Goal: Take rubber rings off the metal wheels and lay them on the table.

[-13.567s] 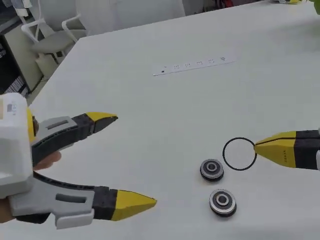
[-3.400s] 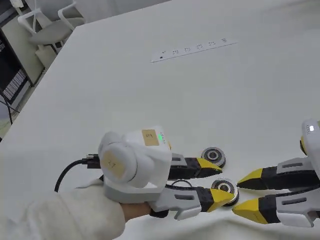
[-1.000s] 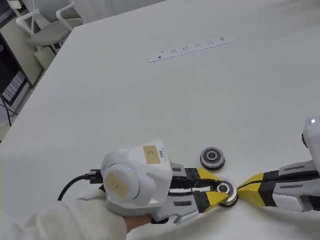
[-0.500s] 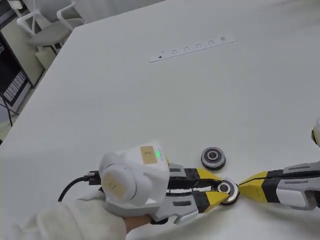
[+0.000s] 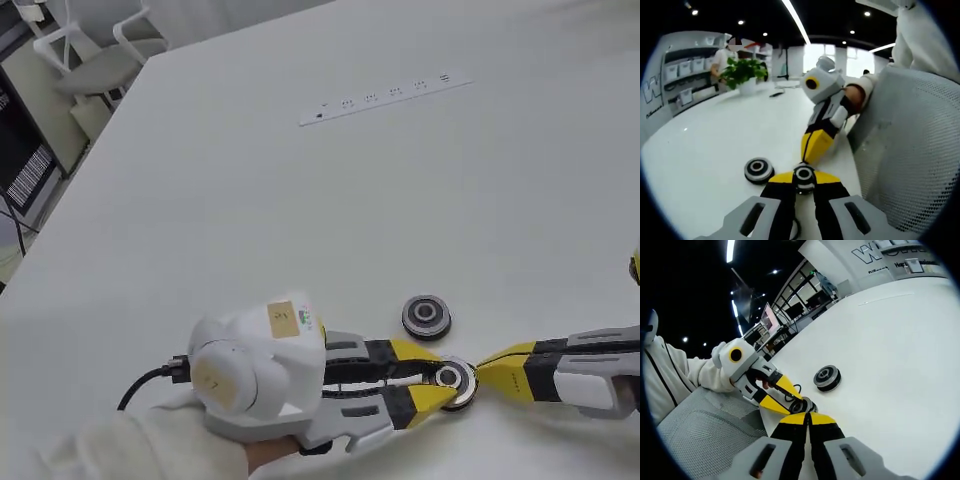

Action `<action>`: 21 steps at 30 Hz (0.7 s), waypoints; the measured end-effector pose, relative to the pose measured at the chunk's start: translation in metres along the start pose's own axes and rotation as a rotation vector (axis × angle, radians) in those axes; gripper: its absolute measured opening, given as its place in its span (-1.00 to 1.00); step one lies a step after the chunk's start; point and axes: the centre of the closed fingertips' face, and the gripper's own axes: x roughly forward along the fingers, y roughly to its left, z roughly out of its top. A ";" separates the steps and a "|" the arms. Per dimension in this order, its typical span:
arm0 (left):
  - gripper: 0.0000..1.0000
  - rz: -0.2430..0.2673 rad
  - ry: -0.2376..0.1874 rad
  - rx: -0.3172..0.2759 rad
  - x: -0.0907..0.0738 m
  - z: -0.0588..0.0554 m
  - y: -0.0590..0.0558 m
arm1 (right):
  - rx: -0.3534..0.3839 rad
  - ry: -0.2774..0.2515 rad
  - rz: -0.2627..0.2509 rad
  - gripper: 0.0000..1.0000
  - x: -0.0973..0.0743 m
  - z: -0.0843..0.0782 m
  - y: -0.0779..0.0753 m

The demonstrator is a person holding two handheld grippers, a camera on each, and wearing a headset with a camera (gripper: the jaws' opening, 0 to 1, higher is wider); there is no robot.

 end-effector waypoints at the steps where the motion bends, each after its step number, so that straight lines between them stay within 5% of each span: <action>1: -0.73 0.000 -0.006 -0.003 0.000 0.000 0.000 | 0.000 -0.001 0.000 -1.00 0.000 0.000 0.000; 21: -0.74 -0.002 0.001 0.006 0.001 0.000 0.000 | -0.055 -0.003 0.012 -1.00 0.001 0.003 0.006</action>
